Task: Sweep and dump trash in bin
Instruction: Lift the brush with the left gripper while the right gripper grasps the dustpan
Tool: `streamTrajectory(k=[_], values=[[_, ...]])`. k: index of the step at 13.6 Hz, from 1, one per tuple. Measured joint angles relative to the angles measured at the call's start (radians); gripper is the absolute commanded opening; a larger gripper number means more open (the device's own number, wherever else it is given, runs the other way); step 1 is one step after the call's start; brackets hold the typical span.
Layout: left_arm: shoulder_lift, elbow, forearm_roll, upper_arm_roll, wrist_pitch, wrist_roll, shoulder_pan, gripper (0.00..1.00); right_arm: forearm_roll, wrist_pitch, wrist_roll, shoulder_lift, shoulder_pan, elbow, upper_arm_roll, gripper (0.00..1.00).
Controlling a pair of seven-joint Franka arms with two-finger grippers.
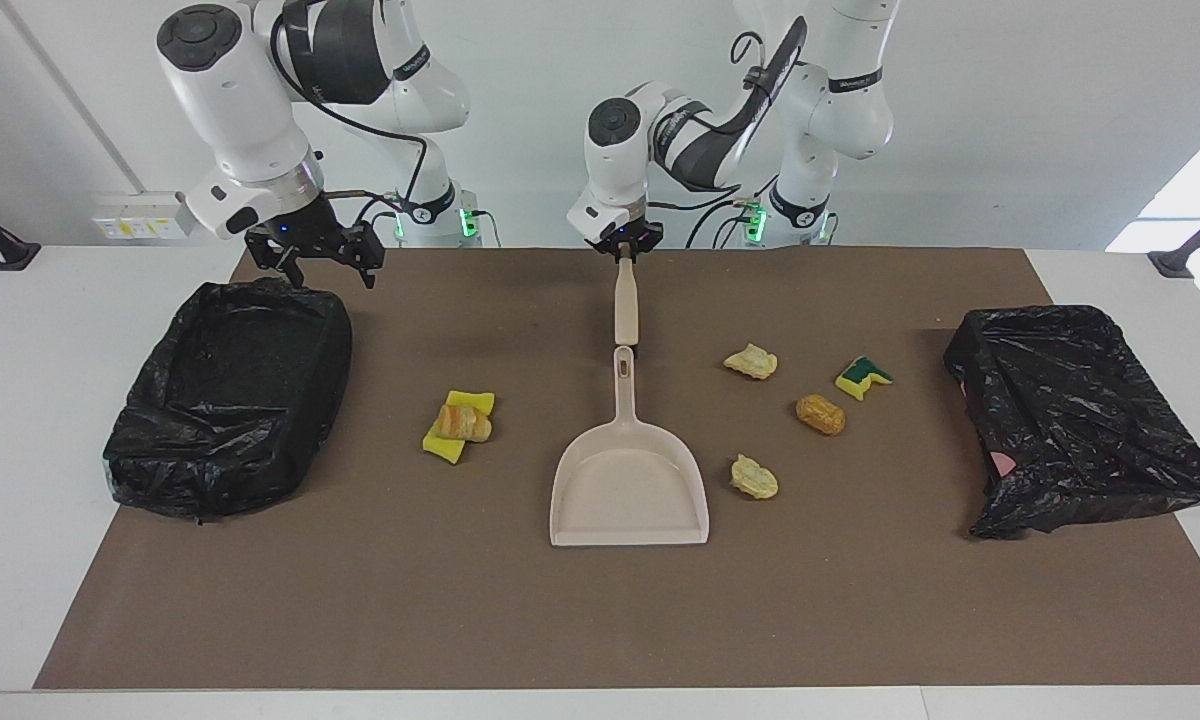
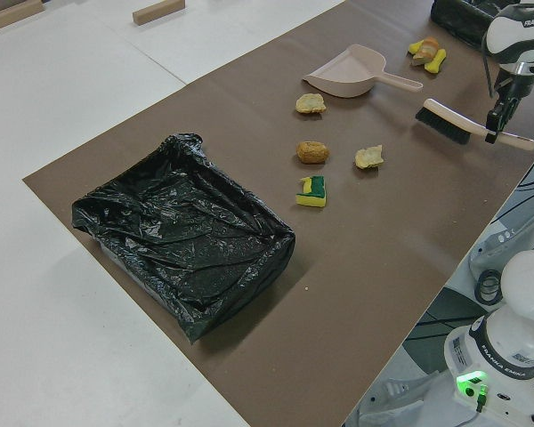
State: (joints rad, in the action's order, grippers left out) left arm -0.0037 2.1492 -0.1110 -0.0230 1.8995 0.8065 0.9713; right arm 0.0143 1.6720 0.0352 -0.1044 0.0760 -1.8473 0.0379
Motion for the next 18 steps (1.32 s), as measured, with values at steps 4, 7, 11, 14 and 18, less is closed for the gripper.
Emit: streamTrajectory(k=[4, 7, 11, 14, 18], values=[[-0.02, -0.073, 0.085, -0.004, -0.165, 0.001, -0.124, 0.0, 0.0, 0.016, 0.088, 0.013, 0.084, 0.023, -0.002, 1.0], [-0.032, -0.106, 0.133, -0.006, -0.22, 0.001, -0.236, 0.0, -0.011, 0.05, 0.267, 0.09, 0.194, 0.093, -0.006, 1.0], [-0.035, -0.098, 0.201, -0.007, -0.24, -0.014, -0.408, 0.0, -0.054, 0.183, 0.469, 0.264, 0.311, 0.179, -0.007, 1.0], [-0.033, -0.084, 0.256, -0.008, -0.241, -0.139, -0.545, 0.0, -0.104, 0.322, 0.58, 0.382, 0.389, 0.2, -0.008, 1.0], [-0.071, 0.024, 0.369, -0.006, -0.226, -0.165, -0.637, 0.0, -0.105, 0.398, 0.633, 0.474, 0.5, 0.203, -0.008, 1.0]])
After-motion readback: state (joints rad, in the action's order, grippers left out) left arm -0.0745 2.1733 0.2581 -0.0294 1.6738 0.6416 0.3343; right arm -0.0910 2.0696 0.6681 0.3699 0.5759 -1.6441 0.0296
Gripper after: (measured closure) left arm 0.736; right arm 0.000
